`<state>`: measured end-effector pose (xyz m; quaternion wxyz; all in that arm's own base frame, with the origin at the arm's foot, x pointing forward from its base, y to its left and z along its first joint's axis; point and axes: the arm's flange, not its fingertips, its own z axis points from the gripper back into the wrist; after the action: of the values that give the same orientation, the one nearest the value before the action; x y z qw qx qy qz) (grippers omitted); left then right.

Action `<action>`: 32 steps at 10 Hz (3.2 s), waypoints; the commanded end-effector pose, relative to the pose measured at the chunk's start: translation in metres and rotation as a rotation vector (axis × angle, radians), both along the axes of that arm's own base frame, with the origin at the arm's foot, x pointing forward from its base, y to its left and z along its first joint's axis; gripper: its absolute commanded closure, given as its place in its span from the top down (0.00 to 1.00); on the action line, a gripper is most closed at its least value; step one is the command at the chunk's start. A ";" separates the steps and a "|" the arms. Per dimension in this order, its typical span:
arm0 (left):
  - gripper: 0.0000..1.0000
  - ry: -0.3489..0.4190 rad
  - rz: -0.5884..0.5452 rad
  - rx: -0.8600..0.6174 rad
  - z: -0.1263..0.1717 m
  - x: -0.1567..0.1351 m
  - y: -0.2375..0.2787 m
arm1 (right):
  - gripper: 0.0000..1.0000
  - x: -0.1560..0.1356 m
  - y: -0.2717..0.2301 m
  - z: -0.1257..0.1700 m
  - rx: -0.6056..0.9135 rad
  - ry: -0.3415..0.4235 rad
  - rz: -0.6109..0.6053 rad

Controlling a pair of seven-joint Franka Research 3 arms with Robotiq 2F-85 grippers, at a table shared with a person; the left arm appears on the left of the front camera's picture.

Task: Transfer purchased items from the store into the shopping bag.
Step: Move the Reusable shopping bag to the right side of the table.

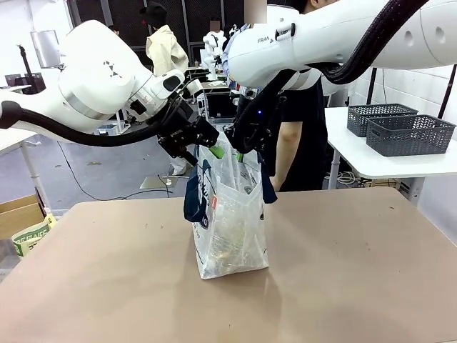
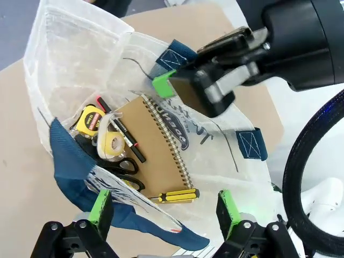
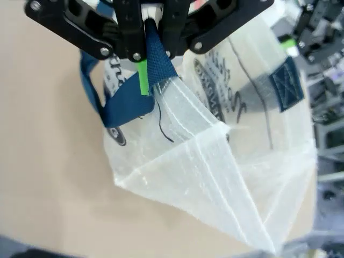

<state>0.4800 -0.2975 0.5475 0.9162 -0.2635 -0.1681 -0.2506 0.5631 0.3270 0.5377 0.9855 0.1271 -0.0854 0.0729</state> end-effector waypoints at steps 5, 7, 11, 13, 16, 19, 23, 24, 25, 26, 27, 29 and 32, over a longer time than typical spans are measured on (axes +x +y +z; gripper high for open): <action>1.00 0.032 -0.084 -0.026 -0.009 0.003 -0.023 | 0.00 -0.002 0.038 -0.001 0.066 0.057 -0.222; 1.00 0.015 -0.096 -0.037 -0.007 0.002 -0.028 | 0.00 0.002 0.042 -0.007 0.082 0.070 -0.256; 1.00 0.018 -0.071 -0.056 -0.012 0.000 -0.039 | 0.00 0.002 0.046 -0.013 0.107 0.063 -0.277; 1.00 0.042 -0.060 -0.048 -0.019 -0.001 -0.047 | 0.00 0.002 0.047 -0.013 0.109 0.056 -0.270; 0.97 0.001 -0.024 0.023 -0.024 -0.004 -0.052 | 0.00 0.000 0.046 -0.012 0.110 0.050 -0.264; 0.38 -0.005 0.005 0.033 -0.021 -0.003 -0.048 | 0.00 -0.001 0.045 -0.011 0.113 0.047 -0.256; 0.00 -0.003 0.025 0.053 -0.021 -0.002 -0.044 | 0.00 -0.003 0.043 -0.009 0.115 0.042 -0.251; 0.00 0.002 0.028 0.061 -0.021 -0.002 -0.042 | 0.00 -0.004 0.042 -0.009 0.115 0.042 -0.247; 0.00 0.002 0.027 0.065 -0.020 -0.004 -0.038 | 0.00 -0.004 0.039 -0.008 0.122 0.046 -0.244; 0.00 0.002 0.022 0.073 -0.018 -0.006 -0.036 | 0.00 -0.005 0.036 -0.007 0.128 0.045 -0.248; 0.00 0.001 0.009 0.083 -0.016 -0.009 -0.031 | 0.00 -0.006 0.033 -0.006 0.134 0.043 -0.249; 0.00 -0.013 0.026 0.086 -0.010 -0.012 -0.020 | 0.00 -0.007 0.021 -0.005 0.149 0.042 -0.238; 0.00 -0.008 -0.001 0.076 -0.007 -0.014 -0.013 | 0.00 -0.007 0.014 -0.007 0.168 0.000 -0.155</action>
<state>0.4714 -0.3211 0.5393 0.9245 -0.2327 -0.1677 -0.2509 0.5603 0.3575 0.5368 0.9784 0.1845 -0.0893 -0.0270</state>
